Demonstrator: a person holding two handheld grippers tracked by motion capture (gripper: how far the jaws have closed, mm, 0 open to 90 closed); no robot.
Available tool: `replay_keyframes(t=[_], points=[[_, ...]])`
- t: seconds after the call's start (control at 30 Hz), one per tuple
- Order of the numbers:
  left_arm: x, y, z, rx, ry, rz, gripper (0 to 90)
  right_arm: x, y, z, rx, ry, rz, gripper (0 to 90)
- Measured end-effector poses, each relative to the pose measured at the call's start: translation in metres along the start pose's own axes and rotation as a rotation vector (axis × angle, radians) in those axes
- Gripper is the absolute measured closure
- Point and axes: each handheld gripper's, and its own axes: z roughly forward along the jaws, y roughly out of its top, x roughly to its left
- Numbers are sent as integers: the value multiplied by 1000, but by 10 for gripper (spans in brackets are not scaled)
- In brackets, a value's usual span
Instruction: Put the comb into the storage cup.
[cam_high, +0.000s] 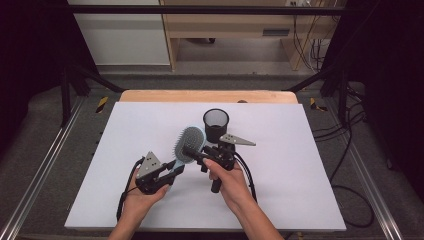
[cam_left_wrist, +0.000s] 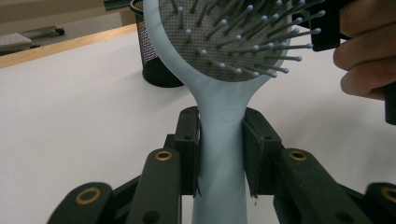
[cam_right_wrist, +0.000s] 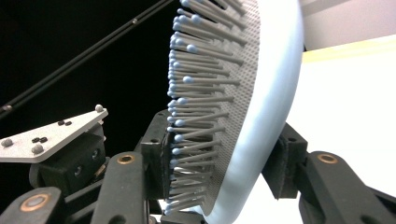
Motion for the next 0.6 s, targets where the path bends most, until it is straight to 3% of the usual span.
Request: replay_keyframes(t=[0.23,0.6], points=[[3,-1,1,5,1,0,699,7,2,3,10,-13,-50,543],[3,0,0,-8,10,-8,690,14,3,4,8,-23,-86,559]])
